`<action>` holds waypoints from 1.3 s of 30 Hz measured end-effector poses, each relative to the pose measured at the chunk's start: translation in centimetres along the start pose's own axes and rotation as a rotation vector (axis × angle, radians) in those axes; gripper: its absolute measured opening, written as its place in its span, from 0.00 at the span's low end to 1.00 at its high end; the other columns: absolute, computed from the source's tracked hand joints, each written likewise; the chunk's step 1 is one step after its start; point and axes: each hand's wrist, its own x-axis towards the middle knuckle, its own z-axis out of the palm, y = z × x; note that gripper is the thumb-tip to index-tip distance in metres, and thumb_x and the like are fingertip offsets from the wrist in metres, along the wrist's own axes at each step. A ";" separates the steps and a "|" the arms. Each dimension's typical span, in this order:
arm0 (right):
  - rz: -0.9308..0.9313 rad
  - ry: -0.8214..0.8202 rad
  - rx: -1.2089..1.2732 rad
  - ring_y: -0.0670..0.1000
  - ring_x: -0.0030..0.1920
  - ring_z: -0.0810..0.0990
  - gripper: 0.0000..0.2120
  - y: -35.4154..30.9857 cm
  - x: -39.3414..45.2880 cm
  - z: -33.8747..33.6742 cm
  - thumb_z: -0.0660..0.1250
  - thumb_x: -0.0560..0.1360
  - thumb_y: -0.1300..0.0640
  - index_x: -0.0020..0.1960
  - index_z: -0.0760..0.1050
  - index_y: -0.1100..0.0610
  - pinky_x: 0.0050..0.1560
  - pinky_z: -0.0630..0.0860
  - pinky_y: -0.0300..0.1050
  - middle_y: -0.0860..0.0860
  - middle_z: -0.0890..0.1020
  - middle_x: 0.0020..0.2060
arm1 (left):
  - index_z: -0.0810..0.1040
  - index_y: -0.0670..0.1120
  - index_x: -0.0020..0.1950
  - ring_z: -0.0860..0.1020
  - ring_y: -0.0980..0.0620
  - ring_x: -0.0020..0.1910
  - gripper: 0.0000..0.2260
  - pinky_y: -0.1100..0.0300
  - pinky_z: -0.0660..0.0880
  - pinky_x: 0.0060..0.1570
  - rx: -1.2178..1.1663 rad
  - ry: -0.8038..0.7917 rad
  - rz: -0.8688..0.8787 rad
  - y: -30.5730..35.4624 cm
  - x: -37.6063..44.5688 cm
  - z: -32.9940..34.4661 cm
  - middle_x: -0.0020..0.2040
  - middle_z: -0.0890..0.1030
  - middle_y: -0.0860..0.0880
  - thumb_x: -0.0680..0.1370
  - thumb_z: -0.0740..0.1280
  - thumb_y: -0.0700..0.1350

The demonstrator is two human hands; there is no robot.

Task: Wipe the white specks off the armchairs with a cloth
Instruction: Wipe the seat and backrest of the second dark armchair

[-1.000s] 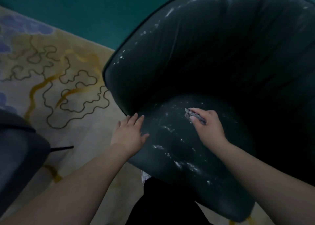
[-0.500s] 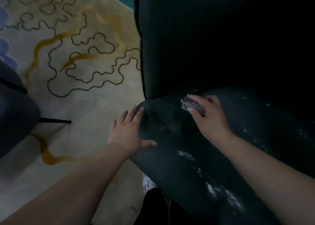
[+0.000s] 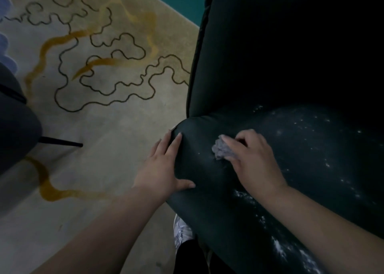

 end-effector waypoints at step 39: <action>-0.187 -0.014 0.054 0.58 0.47 0.72 0.20 -3.4 0.7 2.7 0.73 0.70 0.58 0.62 0.78 0.55 0.45 0.75 0.56 0.56 0.74 0.48 | 0.49 0.45 0.79 0.55 0.51 0.76 0.55 0.61 0.54 0.72 -0.172 0.107 -0.104 -2.5 -4.0 1.7 0.79 0.52 0.48 0.62 0.80 0.55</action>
